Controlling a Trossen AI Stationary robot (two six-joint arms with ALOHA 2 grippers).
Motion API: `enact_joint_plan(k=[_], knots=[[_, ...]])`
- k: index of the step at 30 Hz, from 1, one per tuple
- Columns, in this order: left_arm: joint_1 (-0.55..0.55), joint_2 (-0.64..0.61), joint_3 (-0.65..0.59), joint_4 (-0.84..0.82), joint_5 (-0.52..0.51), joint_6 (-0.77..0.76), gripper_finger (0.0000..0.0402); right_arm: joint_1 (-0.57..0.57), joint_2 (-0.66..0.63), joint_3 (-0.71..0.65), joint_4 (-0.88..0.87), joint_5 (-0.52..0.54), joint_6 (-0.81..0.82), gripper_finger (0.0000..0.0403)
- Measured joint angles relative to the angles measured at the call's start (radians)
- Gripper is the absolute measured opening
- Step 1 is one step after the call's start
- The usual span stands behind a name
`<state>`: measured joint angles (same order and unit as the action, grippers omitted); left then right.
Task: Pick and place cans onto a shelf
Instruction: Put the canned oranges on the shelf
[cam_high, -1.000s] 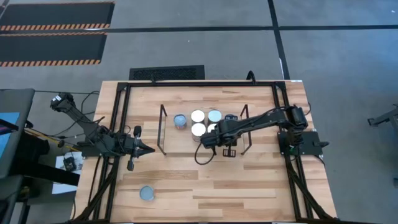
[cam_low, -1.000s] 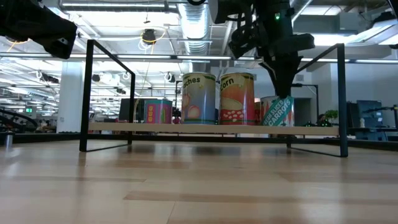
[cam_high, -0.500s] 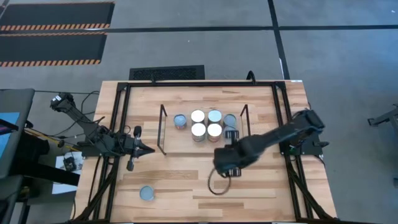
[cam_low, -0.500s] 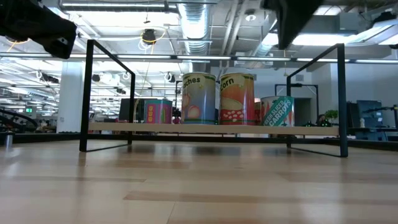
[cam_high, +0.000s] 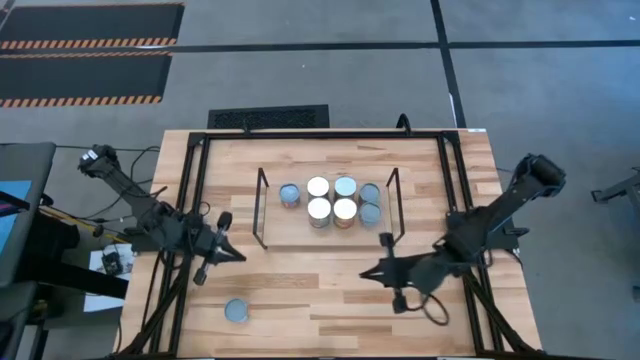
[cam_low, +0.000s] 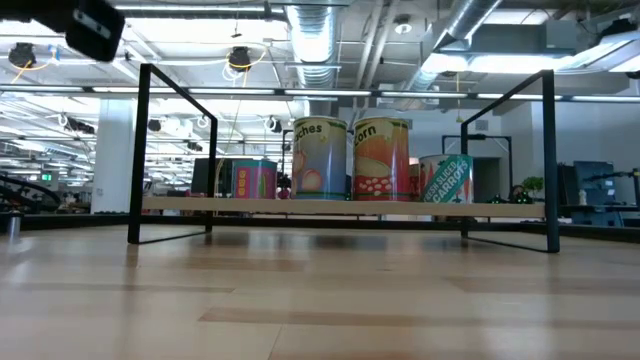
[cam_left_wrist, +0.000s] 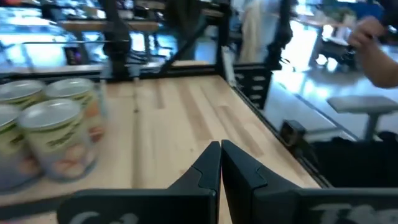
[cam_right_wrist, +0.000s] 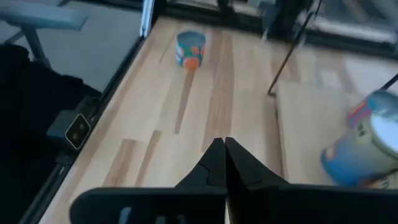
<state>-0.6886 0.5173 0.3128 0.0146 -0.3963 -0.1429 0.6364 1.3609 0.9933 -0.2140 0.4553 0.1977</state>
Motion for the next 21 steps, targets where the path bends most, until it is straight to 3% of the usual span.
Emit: enact_joint_plan(k=[7, 13, 17, 21], knots=[[-0.095, 0.267, 0.207, -0.145, 0.026, -0.028, 0.0002, 0.146, -0.06, -0.083, 0.083, 0.23, -0.016, 0.0005], [-0.18, 0.548, 0.477, -0.446, 0.069, -0.203, 0.0002, 0.254, -0.052, -0.083, 0.092, 0.37, 0.009, 0.0004], [-0.234, 0.722, 0.615, -0.631, 0.139, -0.316, 0.0002, 0.284, -0.024, -0.083, 0.097, 0.439, 0.012, 0.0007], [-0.289, 0.85, 0.712, -0.771, 0.157, -0.367, 0.0002, 0.284, -0.003, -0.083, 0.094, 0.445, 0.035, 0.0007]])
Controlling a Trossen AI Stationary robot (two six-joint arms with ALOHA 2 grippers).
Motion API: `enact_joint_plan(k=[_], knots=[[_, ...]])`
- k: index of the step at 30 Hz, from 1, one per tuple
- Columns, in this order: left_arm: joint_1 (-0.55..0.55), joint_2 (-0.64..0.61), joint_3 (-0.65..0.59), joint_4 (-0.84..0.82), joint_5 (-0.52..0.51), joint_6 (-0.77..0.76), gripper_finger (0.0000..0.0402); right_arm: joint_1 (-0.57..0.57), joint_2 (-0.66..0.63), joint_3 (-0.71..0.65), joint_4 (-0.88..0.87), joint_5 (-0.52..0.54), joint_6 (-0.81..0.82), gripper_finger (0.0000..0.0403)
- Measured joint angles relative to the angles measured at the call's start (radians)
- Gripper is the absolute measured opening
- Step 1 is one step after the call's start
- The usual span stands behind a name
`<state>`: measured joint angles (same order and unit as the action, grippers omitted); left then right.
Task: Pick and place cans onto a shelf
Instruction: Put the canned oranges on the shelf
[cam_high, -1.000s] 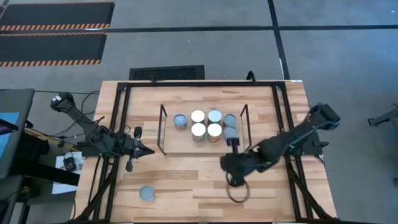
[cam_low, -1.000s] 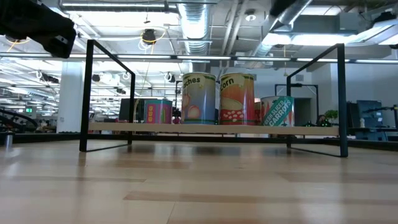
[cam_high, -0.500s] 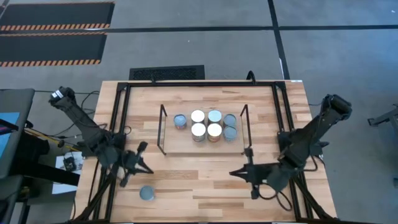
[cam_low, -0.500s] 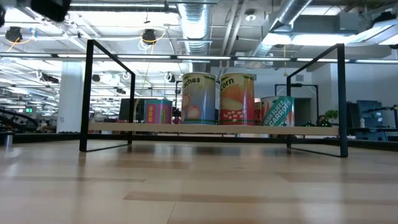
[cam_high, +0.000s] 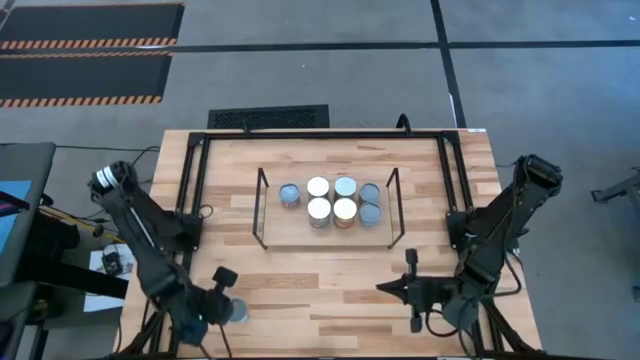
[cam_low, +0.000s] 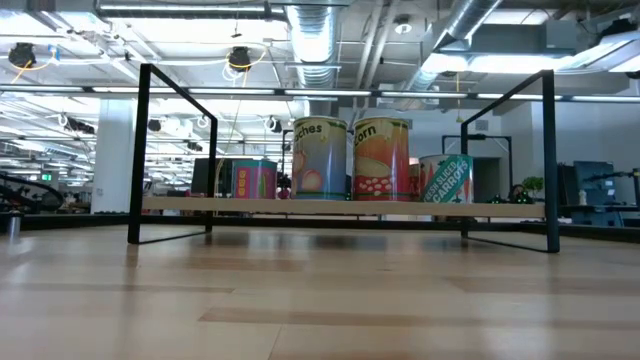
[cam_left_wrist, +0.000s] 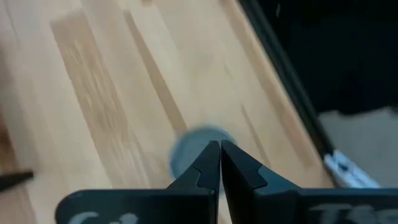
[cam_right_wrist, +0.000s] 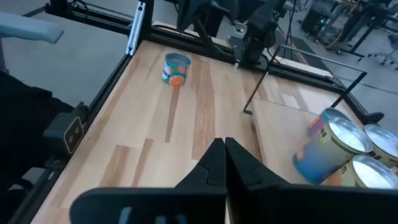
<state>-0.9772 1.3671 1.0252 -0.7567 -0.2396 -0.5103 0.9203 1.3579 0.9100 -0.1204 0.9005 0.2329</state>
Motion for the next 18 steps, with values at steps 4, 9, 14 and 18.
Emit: enact_joint_plan(k=[4, 9, 14, 18], knots=[[-0.035, 0.078, 0.027, -0.037, 0.017, -0.048, 0.0004, -0.007, 0.003, 0.0, 0.001, -0.004, 0.005, 0.0006], [-0.041, 0.152, 0.027, -0.04, 0.099, -0.096, 0.0031, -0.006, 0.003, 0.0, 0.002, -0.004, 0.005, 0.0007], [-0.053, 0.21, 0.027, -0.04, 0.091, -0.05, 0.0076, -0.006, 0.003, 0.0, 0.002, -0.004, 0.005, 0.0007], [-0.063, 0.244, 0.026, -0.042, 0.078, -0.018, 0.01, -0.006, 0.003, 0.0, 0.002, -0.004, 0.005, 0.0008]])
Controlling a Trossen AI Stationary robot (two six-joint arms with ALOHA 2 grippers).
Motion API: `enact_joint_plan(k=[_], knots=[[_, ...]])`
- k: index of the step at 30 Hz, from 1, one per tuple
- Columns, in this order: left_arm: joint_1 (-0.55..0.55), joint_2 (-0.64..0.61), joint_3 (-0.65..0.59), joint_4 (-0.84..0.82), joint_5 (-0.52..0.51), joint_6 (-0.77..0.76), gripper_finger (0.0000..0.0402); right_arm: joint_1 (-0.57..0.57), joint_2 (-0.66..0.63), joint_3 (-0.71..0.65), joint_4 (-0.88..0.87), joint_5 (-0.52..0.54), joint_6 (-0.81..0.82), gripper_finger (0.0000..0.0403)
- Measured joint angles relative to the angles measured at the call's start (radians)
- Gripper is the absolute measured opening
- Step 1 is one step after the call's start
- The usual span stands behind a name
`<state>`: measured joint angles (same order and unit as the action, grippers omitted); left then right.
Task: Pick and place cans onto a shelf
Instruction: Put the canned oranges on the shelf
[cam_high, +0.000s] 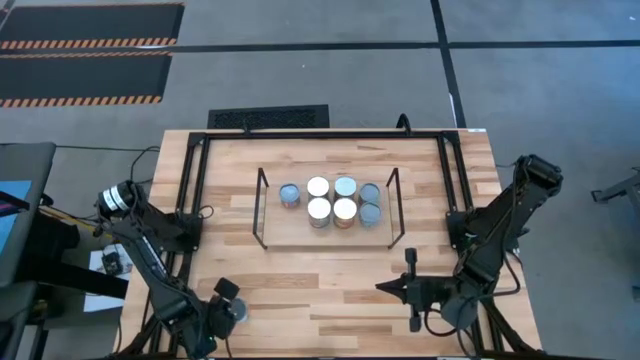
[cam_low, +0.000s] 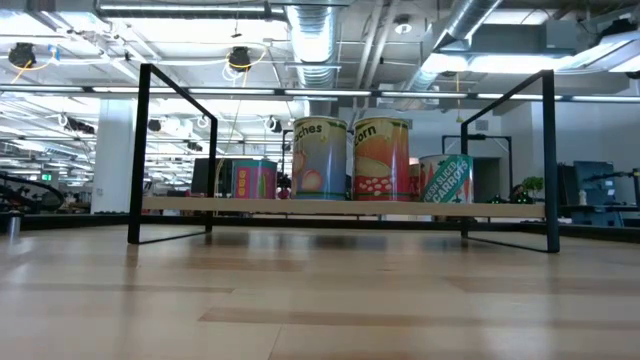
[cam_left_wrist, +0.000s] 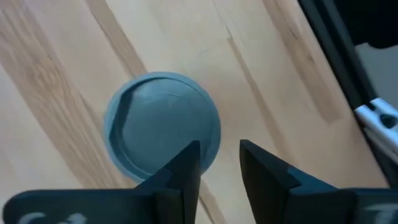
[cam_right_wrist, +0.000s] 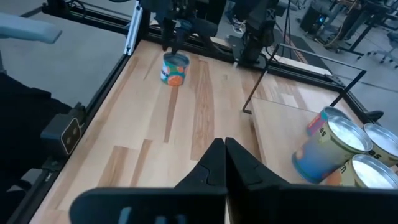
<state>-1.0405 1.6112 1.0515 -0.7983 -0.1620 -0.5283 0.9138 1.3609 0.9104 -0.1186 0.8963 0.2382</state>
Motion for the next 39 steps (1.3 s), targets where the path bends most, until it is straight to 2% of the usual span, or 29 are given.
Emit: enact_joint_plan(k=[7, 17, 23, 27, 33, 39], knots=[[0.0, 0.005, -0.004, 0.0, -0.094, 0.008, 0.0099, 0.0, 0.0, 0.0, 0.0, 0.0, 0.0, 0.0008], [-0.005, 0.006, -0.05, 0.033, -0.073, 0.002, 0.001, 0.0, 0.0, 0.0, 0.0, 0.0, 0.0, 0.0008], [0.008, -0.046, -0.01, 0.032, -0.034, 0.031, 0.0005, 0.0, 0.0, 0.001, 0.0, 0.0, 0.016, 0.0008], [0.057, -0.129, -0.006, 0.081, -0.033, 0.047, 0.0004, -0.007, 0.0, 0.001, 0.001, -0.001, 0.016, 0.0008], [0.177, -0.236, -0.006, 0.25, -0.018, 0.205, 0.0003, -0.032, -0.007, 0.009, -0.004, -0.007, -0.004, 0.0008], [0.318, -0.252, -0.005, 0.277, 0.111, 0.388, 0.0003, -0.062, -0.007, 0.062, -0.004, -0.04, -0.123, 0.0008]])
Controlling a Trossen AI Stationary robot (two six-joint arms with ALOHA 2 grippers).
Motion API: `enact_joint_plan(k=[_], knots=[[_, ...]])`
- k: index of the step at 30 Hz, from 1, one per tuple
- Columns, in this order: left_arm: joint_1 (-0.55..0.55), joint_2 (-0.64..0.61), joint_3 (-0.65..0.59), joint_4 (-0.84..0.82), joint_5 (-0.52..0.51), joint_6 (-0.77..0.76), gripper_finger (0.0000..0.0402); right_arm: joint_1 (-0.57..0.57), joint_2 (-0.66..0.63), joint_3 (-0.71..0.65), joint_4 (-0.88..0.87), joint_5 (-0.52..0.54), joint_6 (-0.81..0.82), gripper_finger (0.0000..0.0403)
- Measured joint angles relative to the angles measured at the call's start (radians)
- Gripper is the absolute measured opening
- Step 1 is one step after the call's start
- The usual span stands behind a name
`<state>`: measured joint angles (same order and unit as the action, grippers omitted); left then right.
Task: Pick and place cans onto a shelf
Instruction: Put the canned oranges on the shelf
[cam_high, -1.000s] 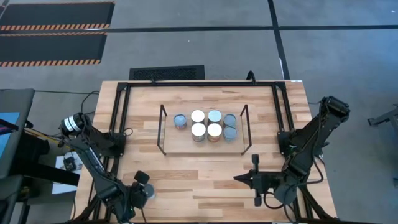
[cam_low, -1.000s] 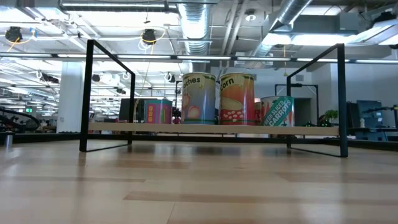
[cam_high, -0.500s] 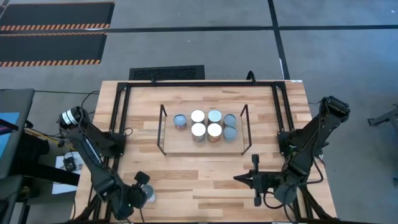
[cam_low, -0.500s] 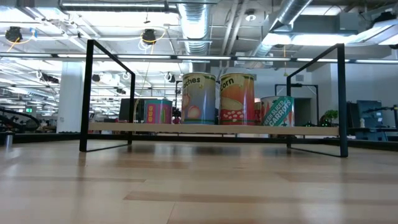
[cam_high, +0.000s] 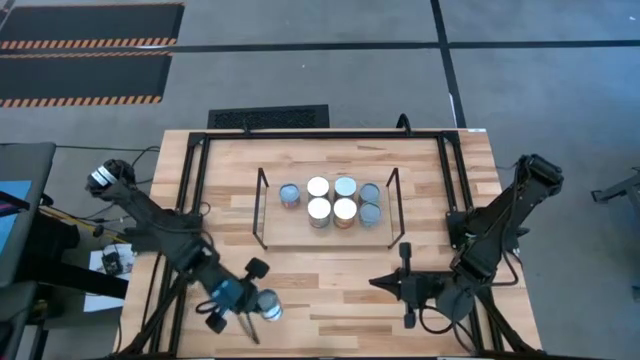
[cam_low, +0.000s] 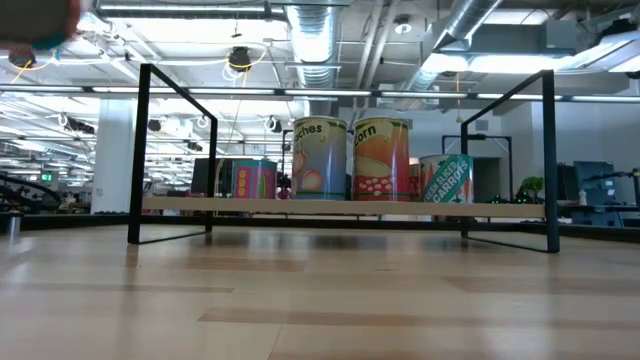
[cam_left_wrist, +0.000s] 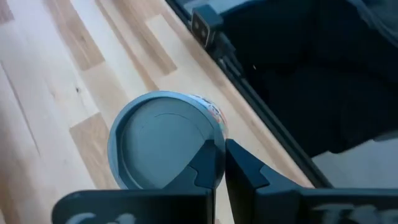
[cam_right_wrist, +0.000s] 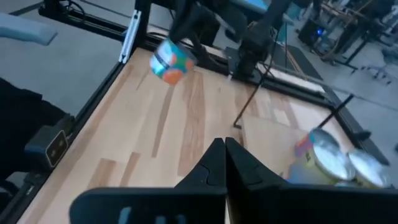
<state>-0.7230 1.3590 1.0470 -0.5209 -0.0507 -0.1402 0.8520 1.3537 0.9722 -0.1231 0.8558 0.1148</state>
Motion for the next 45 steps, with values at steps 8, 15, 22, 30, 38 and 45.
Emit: enact_joint_plan(k=[8, 15, 22, 30, 38, 45], knots=[[0.134, 0.001, 0.012, 0.029, 0.233, 0.117, 0.0003, -0.039, 0.0, 0.064, -0.004, -0.025, -0.105, 0.0008], [0.229, 0.001, 0.087, 0.017, 0.148, 0.094, 0.0003, -0.077, 0.002, 0.064, -0.005, -0.026, -0.09, 0.0008], [0.318, 0.001, 0.158, -0.143, -0.031, -0.001, 0.0003, -0.097, 0.008, 0.064, -0.005, -0.033, -0.089, 0.0008], [0.452, 0.029, 0.255, -0.297, -0.044, 0.0, 0.0004, -0.098, 0.008, 0.064, -0.005, -0.045, -0.089, 0.0008], [0.518, 0.225, 0.39, -0.553, -0.071, 0.076, 0.0004, -0.098, 0.008, 0.064, -0.015, -0.045, -0.089, 0.0008], [0.574, 0.309, 0.4, -0.565, -0.126, 0.084, 0.0004, -0.095, 0.008, 0.064, -0.027, -0.045, -0.088, 0.0008]])
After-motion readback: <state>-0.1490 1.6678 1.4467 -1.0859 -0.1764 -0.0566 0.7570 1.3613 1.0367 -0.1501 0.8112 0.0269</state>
